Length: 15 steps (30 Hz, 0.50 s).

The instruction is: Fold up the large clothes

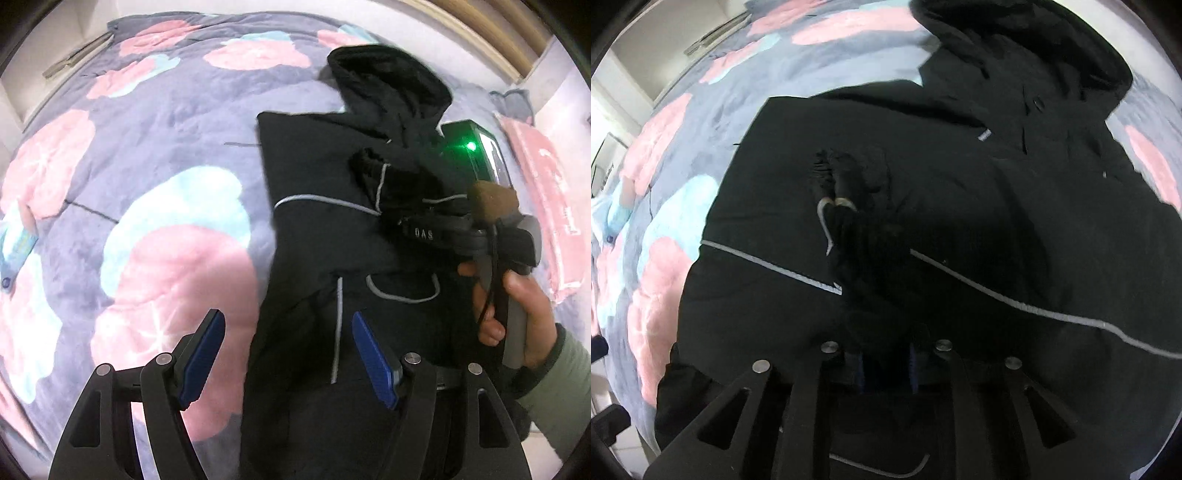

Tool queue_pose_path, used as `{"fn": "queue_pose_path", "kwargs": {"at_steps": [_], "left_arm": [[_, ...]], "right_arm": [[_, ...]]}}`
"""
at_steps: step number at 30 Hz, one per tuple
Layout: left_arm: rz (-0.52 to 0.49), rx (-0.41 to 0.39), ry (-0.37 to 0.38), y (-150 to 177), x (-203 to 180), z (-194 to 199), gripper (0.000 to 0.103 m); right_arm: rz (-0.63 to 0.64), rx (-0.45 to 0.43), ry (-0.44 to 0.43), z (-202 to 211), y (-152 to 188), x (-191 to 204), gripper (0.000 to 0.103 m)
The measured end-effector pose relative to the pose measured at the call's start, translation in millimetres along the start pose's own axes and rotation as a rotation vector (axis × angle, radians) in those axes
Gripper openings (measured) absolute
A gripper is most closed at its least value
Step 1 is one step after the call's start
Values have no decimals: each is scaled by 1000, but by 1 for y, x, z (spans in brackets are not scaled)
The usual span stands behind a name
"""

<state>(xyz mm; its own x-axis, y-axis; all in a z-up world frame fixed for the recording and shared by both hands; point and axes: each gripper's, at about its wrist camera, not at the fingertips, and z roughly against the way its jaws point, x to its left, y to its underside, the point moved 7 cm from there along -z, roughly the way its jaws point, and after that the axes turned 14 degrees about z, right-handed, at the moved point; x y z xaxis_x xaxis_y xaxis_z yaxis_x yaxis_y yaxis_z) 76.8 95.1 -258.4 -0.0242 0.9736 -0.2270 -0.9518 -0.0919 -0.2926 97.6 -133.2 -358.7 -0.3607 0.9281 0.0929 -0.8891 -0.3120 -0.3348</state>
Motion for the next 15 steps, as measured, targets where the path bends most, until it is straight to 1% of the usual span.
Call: {"fn": "queue_pose_path", "kwargs": {"at_steps": [1, 2, 3, 4, 5, 6, 9, 10, 11, 12, 13, 15], "left_arm": [[4, 2, 29, -4, -6, 0, 72], [6, 9, 75, -10, -16, 1, 73], [2, 10, 113, -15, -23, 1, 73], [-8, 5, 159, -22, -35, 1, 73], [-18, 3, 189, -27, -42, -1, 73], [-26, 6, 229, -34, -54, -5, 73], [-11, 40, 283, -53, -74, -32, 73], [1, 46, 286, -57, -78, -40, 73], [31, 58, 275, -65, -80, -55, 73], [65, 74, 277, -70, -80, -66, 73], [93, 88, 298, -72, -81, -72, 73], [166, 123, 397, -75, -89, -80, 73]], "right_arm": [[-2, -15, -36, 10, 2, 1, 38], [-2, -45, -60, 25, 5, 1, 45], [-3, -72, -67, 42, 11, -1, 48], [-7, -90, -75, 55, 17, -4, 56], [-18, -112, -81, 70, 26, -9, 60], [-28, -124, -78, 79, 32, -14, 60], [-115, -139, -46, 110, 69, -45, 60], [-157, -135, -39, 117, 82, -56, 60], [-202, -128, -33, 124, 102, -70, 60], [-235, -120, -29, 126, 114, -78, 60], [-266, -109, -27, 128, 124, -85, 61], [-316, -78, -9, 128, 152, -96, 61]]}}
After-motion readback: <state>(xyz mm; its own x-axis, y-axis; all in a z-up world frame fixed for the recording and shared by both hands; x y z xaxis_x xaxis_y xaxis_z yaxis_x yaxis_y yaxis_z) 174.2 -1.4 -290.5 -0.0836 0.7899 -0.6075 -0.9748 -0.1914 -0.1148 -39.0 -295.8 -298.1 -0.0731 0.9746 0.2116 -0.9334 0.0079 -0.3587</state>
